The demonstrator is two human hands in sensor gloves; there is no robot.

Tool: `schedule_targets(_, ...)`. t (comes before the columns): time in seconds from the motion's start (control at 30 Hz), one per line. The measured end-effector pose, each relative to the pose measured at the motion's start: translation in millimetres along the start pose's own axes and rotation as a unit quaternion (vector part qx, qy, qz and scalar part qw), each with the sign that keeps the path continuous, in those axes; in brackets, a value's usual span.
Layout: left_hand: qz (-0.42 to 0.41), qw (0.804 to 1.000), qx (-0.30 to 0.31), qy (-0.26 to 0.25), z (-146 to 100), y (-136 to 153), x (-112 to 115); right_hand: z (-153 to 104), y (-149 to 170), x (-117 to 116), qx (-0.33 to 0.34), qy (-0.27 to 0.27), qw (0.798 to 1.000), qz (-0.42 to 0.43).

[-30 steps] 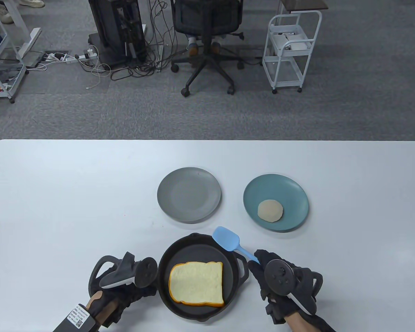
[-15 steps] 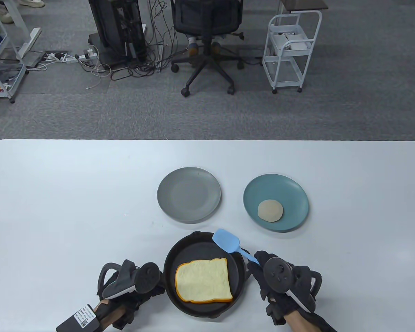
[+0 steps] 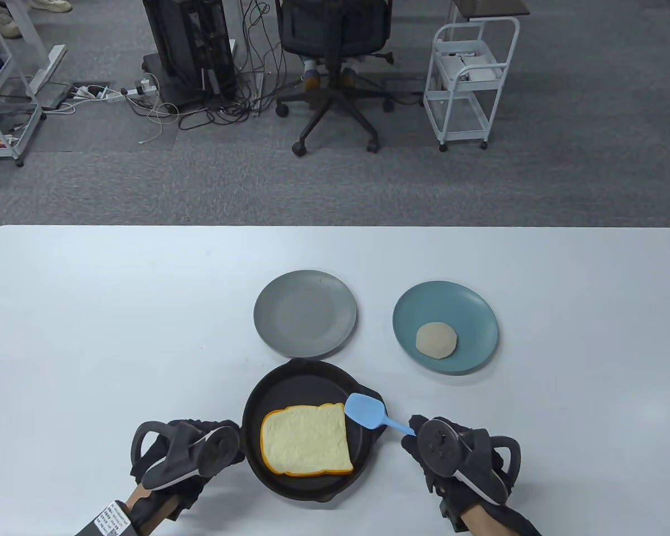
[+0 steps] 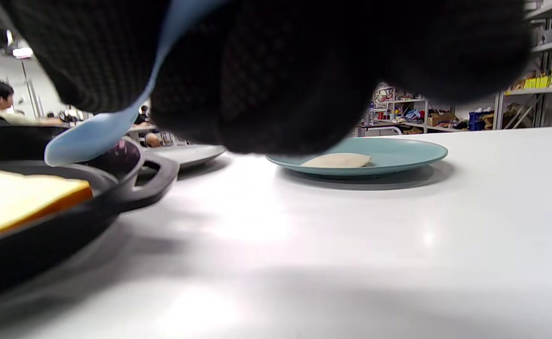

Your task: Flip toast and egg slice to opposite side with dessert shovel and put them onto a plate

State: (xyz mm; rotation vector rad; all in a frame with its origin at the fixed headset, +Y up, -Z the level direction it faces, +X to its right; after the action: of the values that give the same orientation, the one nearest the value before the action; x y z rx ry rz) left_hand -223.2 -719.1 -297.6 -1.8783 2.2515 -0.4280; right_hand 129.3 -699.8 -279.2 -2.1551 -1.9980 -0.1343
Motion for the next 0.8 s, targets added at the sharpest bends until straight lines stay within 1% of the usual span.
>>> schedule_targets(0.2,0.011,1.0,-0.014,-0.017,-3.9,-0.8,-5.8,-6.2,-27.5,-0.9,0.036,0.019,0.994,-0.1)
schedule_targets(0.3,-0.021,0.999,-0.005,-0.025,-5.3,-3.3,-7.0,-10.1,-39.8,1.1,0.055,0.026,0.989,-0.133)
schedule_targets(0.33,-0.017,1.0,-0.006,-0.022,-5.3,-2.7,-7.4,-12.3,-43.0,3.0,0.064,0.035,0.988,-0.139)
schedule_targets(0.37,-0.032,0.999,-0.007,-0.017,-4.3,-0.5,-6.2,-12.6,-43.2,4.3,0.076,0.039,0.988,-0.13)
schedule_targets(0.4,-0.05,0.999,-0.006,-0.009,-3.2,1.4,-4.2,-12.5,-40.1,5.1,0.072,0.035,0.99,-0.118)
schedule_targets(0.5,-0.078,0.997,0.001,0.003,-1.4,2.8,-0.3,-7.9,-21.9,4.2,0.055,-0.004,0.998,-0.037)
schedule_targets(0.6,-0.076,0.997,0.007,0.001,-1.7,-2.9,-0.5,-3.9,-7.9,-2.6,0.043,-0.048,0.998,0.018)
schedule_targets(0.67,-0.074,0.997,0.009,0.006,-2.6,-6.1,0.3,-1.7,-0.4,-7.2,0.033,-0.072,0.995,0.055)
schedule_targets(0.7,-0.075,0.997,0.009,0.003,-3.4,-7.2,0.6,-0.7,4.5,-9.5,0.019,-0.086,0.992,0.088)
schedule_targets(0.8,-0.082,0.996,0.015,-0.004,-5.5,-9.7,-1.1,1.8,14.1,-12.1,-0.004,-0.106,0.98,0.166)
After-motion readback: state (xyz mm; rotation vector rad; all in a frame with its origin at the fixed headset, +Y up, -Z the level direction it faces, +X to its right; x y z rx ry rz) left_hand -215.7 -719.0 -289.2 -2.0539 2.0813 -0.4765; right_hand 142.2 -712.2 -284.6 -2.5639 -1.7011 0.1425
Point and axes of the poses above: the tracker on the back of each hand, its own y axis roughly to the little-finger side, its own z axis roughly from the wrist to the fingertips, x = y × z, the point moved 4 cm from there along z, roughly from the wrist to the fingertips, and after that the axes turned 6 degrees about y, right-handed, at the moved point
